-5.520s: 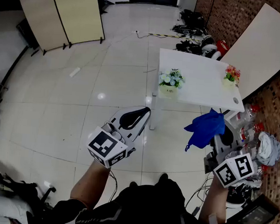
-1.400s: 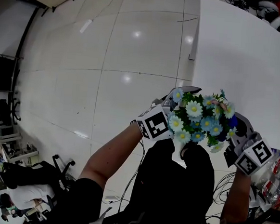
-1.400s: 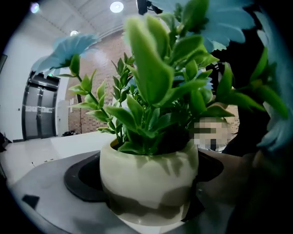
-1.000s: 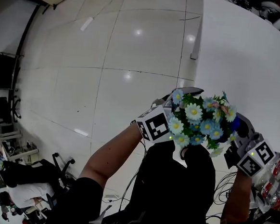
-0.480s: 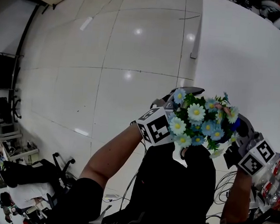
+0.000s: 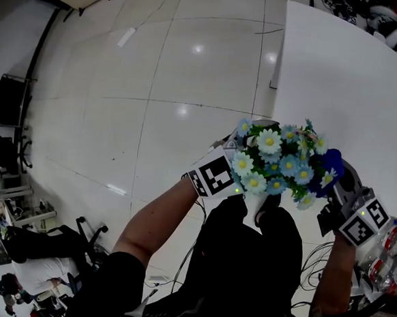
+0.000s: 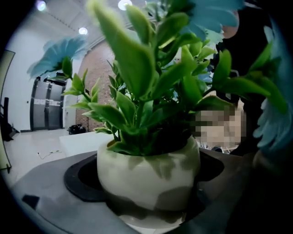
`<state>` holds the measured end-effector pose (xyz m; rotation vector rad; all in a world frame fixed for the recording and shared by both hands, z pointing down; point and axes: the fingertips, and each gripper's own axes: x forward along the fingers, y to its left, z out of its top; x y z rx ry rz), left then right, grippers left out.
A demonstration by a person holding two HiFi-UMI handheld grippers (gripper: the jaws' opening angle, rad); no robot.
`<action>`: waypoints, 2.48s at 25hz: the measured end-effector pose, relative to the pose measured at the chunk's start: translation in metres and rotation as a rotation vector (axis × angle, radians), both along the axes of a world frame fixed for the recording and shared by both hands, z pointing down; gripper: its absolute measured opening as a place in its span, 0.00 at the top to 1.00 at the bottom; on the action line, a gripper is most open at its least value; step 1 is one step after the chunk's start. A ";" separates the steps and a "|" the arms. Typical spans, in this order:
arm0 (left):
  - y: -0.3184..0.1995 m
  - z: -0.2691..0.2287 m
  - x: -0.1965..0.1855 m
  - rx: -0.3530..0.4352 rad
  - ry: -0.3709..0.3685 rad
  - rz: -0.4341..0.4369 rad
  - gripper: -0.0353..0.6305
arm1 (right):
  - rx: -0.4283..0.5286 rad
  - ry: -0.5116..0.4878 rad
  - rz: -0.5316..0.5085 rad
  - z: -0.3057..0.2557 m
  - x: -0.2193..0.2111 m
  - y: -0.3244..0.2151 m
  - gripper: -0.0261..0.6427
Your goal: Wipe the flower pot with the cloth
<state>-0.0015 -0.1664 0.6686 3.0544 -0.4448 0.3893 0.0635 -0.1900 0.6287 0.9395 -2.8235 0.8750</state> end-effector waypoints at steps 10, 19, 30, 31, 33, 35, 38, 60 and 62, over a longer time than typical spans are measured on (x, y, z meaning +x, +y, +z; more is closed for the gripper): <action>-0.071 -0.244 -0.005 -0.030 0.073 -0.139 0.09 | 0.264 -0.029 0.044 -0.245 0.023 -0.031 0.89; -0.083 -0.408 -0.003 0.004 0.112 -0.254 0.09 | 0.516 0.003 0.085 -0.413 0.010 0.019 0.89; -0.080 -0.445 0.002 0.067 0.015 -0.313 0.09 | 0.631 0.006 0.152 -0.467 -0.005 0.064 0.89; -0.083 -0.443 -0.001 0.061 0.015 -0.328 0.09 | 0.639 0.000 0.154 -0.468 -0.001 0.068 0.89; -0.088 -0.441 -0.007 0.047 0.017 -0.349 0.09 | 0.650 -0.014 0.166 -0.470 0.006 0.070 0.89; -0.090 -0.439 -0.004 0.042 0.022 -0.349 0.09 | 0.639 -0.028 0.180 -0.470 0.015 0.069 0.89; -0.080 -0.443 0.009 0.043 0.046 -0.306 0.09 | 0.612 0.000 0.156 -0.461 0.014 0.057 0.89; -0.011 -0.493 0.018 0.093 0.190 -0.169 0.10 | 0.682 0.135 0.138 -0.482 0.001 0.020 0.89; -0.007 -0.498 0.021 0.095 0.206 -0.138 0.10 | 0.665 0.130 0.148 -0.481 0.006 0.006 0.89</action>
